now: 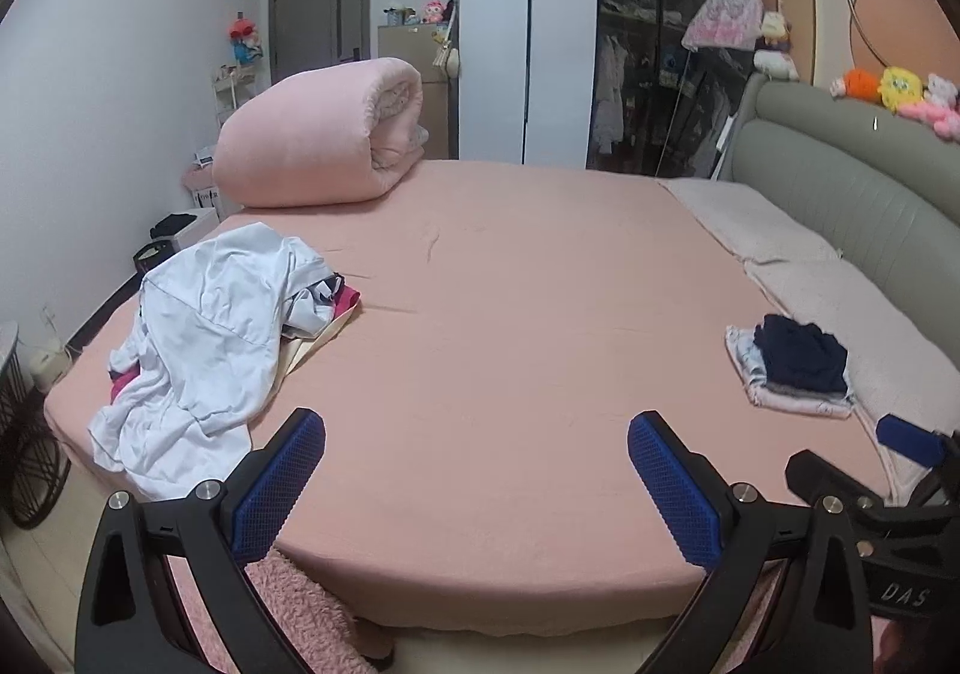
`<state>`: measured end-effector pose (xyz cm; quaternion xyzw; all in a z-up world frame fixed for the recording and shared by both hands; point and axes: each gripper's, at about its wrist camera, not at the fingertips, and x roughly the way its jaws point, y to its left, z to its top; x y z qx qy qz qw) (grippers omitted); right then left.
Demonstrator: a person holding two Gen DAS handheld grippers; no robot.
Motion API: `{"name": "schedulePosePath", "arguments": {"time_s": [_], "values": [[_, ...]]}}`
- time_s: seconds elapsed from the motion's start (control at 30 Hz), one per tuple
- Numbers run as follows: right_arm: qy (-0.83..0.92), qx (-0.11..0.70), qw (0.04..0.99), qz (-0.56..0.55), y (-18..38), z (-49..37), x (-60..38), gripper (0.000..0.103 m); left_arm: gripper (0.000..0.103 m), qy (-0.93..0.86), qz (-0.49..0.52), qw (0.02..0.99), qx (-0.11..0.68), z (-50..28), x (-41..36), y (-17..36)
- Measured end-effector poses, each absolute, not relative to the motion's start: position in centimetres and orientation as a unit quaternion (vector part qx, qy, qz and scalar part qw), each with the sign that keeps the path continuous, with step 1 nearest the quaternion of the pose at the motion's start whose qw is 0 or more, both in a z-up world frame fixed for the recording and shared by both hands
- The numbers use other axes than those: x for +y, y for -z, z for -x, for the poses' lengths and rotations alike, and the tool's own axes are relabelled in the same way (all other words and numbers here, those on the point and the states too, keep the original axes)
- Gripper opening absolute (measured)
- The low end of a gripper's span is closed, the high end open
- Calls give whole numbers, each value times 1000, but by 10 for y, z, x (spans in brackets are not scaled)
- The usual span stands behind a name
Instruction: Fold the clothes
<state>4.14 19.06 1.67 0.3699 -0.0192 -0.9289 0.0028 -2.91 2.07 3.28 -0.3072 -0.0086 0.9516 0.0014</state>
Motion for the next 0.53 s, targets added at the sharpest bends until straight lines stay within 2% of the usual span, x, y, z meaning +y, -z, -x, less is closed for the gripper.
{"name": "schedulePosePath", "arguments": {"time_s": [0.53], "values": [[929, -21, 14, -369, -18, -42, 188, 103, 103, -951, 310, -3, -13, 26, 18, -28]]}}
